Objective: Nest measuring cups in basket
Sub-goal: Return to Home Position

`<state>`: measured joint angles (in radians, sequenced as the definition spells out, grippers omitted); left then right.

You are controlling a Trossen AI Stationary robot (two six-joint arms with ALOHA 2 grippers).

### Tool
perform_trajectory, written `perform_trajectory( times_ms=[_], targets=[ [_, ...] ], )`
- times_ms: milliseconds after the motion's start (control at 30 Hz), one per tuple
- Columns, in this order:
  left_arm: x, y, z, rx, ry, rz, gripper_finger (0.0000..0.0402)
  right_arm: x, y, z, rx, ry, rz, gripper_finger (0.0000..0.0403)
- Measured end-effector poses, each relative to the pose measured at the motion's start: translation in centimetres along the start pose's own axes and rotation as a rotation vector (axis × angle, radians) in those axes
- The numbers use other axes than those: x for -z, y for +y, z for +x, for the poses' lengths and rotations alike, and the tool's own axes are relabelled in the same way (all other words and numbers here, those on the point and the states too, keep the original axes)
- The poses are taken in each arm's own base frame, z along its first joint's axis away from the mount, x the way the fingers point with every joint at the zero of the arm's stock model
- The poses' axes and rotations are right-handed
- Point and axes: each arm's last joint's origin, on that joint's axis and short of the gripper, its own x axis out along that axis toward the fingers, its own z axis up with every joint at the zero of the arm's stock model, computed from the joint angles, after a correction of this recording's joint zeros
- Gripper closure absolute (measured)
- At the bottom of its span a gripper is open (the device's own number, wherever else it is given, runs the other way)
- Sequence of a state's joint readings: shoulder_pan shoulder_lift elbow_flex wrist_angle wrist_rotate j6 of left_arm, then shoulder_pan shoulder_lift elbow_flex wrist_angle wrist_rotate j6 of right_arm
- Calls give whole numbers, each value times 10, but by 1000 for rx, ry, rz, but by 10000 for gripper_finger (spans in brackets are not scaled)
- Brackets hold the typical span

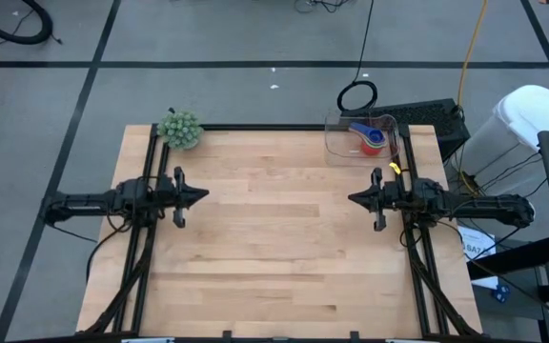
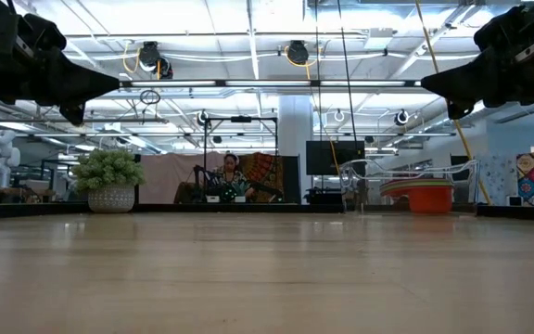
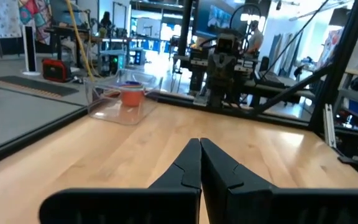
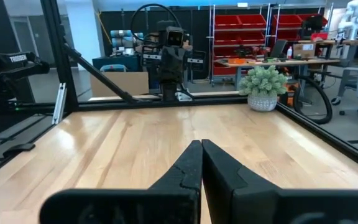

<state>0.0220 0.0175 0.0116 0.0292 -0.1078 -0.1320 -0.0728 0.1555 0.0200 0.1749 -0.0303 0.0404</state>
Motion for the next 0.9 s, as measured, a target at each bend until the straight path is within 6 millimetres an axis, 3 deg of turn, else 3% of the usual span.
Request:
perform_trajectory(
  times_ms=[233, 567, 900],
  targets=[
    [3, 0, 3, -23, 40, 61, 398, 0, 0, 0, 1, 0, 1, 403],
    [5, 0, 4, -24, 58, 85, 358, 0, 0, 0, 2, 0, 7, 403],
    [4, 0, 4, -25, 40, 82, 356, 0, 0, 0, 2, 0, 7, 403]
  ],
)
